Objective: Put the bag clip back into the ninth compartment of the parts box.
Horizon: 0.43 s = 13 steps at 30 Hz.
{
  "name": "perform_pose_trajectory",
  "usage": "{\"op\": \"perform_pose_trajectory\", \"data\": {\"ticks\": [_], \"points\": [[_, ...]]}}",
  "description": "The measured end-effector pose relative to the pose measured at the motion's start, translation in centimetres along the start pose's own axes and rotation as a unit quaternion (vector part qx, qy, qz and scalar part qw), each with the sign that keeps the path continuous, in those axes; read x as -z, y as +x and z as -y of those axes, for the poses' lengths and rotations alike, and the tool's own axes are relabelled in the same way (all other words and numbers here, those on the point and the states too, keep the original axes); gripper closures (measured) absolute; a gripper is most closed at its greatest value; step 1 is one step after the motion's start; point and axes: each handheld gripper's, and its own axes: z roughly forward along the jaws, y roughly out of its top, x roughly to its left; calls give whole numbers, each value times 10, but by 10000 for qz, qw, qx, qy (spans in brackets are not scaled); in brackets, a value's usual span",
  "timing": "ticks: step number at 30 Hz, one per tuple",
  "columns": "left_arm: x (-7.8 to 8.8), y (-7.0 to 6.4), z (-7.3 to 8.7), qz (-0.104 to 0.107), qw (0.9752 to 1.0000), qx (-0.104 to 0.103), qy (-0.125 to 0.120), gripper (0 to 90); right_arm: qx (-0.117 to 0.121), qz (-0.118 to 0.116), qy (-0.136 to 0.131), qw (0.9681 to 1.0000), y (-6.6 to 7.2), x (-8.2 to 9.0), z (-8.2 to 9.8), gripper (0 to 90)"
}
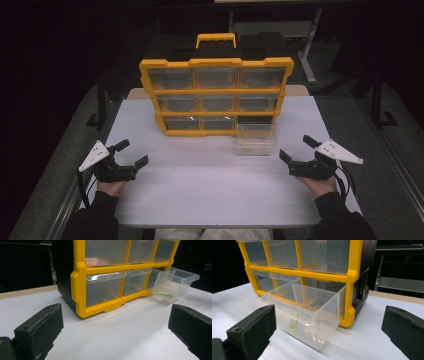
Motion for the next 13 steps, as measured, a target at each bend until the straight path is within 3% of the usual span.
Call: {"op": "perform_pose_trajectory", "data": {"ticks": [13], "points": [[2, -1, -2, -17, 10000, -25, -89, 0, -38, 63, -39, 10000, 4, 6, 8, 0]]}}
